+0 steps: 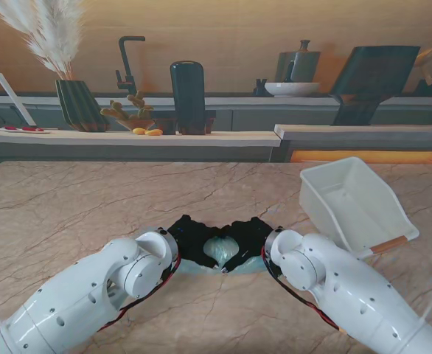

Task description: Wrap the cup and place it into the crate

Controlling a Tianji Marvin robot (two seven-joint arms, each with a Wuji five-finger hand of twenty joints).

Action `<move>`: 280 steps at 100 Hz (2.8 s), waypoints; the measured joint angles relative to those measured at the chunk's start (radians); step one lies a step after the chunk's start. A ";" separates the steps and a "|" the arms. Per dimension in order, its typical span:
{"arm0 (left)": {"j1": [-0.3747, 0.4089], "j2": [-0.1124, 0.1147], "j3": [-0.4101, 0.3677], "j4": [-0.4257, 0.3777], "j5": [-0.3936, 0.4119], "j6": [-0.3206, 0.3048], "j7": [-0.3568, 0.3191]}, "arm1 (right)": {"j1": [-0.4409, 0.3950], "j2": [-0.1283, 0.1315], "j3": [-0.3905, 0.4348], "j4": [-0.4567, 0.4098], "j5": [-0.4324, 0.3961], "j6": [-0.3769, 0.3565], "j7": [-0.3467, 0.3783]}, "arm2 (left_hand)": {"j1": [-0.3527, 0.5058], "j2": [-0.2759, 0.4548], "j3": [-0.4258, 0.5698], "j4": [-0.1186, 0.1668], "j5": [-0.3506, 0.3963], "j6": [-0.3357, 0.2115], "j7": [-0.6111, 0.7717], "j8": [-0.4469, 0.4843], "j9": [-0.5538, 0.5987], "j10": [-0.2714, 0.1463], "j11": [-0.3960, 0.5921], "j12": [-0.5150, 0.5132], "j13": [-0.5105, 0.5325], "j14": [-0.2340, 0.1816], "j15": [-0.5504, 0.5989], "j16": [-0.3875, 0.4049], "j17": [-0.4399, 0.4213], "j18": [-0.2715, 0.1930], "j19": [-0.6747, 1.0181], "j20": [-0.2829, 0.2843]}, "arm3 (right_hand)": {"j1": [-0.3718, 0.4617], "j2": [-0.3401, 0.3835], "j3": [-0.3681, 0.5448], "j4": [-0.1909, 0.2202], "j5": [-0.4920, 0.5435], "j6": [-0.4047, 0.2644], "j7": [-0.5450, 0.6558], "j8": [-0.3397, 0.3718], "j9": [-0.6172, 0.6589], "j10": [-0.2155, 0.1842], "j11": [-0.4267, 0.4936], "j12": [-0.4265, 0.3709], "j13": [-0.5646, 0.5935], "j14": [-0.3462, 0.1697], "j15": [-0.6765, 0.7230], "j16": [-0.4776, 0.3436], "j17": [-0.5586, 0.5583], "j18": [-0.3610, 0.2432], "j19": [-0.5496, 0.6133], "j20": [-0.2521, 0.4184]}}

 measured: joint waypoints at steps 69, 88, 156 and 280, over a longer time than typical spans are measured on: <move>0.143 0.002 -0.167 -0.034 -0.005 -0.035 -0.008 | 0.146 0.000 -0.293 0.088 -0.072 0.065 -0.221 | 0.002 0.064 -0.161 0.003 0.021 0.107 -0.057 -0.083 -0.097 -0.014 -0.024 -0.021 -0.059 0.000 -0.040 -0.007 -0.021 -0.009 -0.011 -0.001 | 0.051 -0.094 0.024 0.081 -0.010 0.078 -0.075 0.020 -0.008 0.062 0.138 0.000 0.057 0.020 0.153 0.037 0.104 0.027 0.031 0.025; 0.336 -0.017 -0.337 -0.081 0.038 -0.097 0.255 | 0.247 -0.024 -0.400 0.135 -0.019 0.079 -0.199 | 0.019 0.052 -0.164 0.001 0.062 0.044 -0.060 -0.108 -0.119 -0.014 -0.044 -0.041 -0.076 0.005 -0.045 -0.011 -0.026 0.005 -0.038 -0.002 | 0.072 -0.158 0.026 0.083 0.083 0.050 0.047 0.033 0.141 0.061 0.221 0.020 0.189 0.004 0.369 0.106 0.193 0.008 0.333 0.030; 0.703 -0.079 -0.693 -0.250 0.119 -0.259 0.726 | 0.085 -0.038 -0.123 0.129 0.009 -0.107 -0.193 | 0.048 0.049 -0.200 0.001 0.148 0.019 -0.048 -0.117 -0.103 -0.007 -0.056 -0.041 -0.065 0.016 -0.051 -0.021 0.007 0.028 -0.039 -0.002 | 0.070 -0.342 0.021 0.109 0.387 -0.036 0.562 -0.096 0.567 -0.037 0.423 0.126 0.538 0.001 0.472 0.104 0.636 -0.013 0.806 -0.051; 0.691 -0.078 -0.681 -0.260 -0.022 -0.314 0.588 | -0.272 0.000 0.782 -0.200 -0.433 -0.049 -0.453 | 0.096 0.080 -0.276 0.001 0.168 -0.004 -0.048 -0.121 -0.093 0.015 -0.078 -0.041 -0.056 0.041 -0.052 -0.022 0.033 0.002 -0.037 -0.003 | 0.070 -0.354 0.021 0.054 0.418 -0.029 0.527 -0.070 0.594 -0.038 0.395 0.124 0.586 0.000 0.441 0.115 0.697 -0.003 0.788 -0.039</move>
